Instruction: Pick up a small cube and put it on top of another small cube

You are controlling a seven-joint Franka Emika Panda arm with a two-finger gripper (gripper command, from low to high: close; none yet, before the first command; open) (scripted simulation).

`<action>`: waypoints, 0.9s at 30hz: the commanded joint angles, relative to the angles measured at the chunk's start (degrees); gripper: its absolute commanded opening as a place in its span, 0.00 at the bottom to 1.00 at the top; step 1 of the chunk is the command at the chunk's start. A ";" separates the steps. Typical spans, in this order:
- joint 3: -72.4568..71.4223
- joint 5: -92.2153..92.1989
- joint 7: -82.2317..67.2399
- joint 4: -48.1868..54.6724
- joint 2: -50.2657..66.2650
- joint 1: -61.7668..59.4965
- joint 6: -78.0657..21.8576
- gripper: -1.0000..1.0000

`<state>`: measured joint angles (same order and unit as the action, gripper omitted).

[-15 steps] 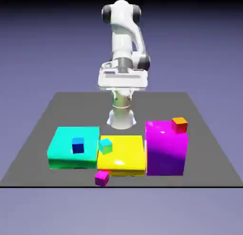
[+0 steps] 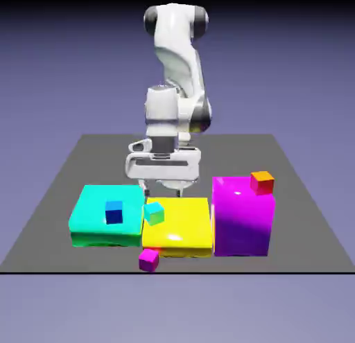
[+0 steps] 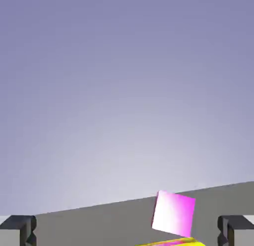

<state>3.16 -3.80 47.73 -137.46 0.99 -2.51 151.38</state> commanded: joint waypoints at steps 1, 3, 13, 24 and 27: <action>0.20 -0.23 0.33 1.45 2.08 -0.05 -1.40 0.50; 0.58 -0.70 0.98 4.36 6.23 -0.43 -4.19 0.50; 2.35 -2.83 3.92 17.53 25.06 -2.14 -16.85 0.50; 2.43 -2.69 3.75 17.24 24.62 -2.06 -16.99 0.00; 3.57 -0.72 1.31 13.08 18.39 -0.87 -19.01 0.00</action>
<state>6.72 -4.71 48.91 -124.38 19.38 -3.38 132.38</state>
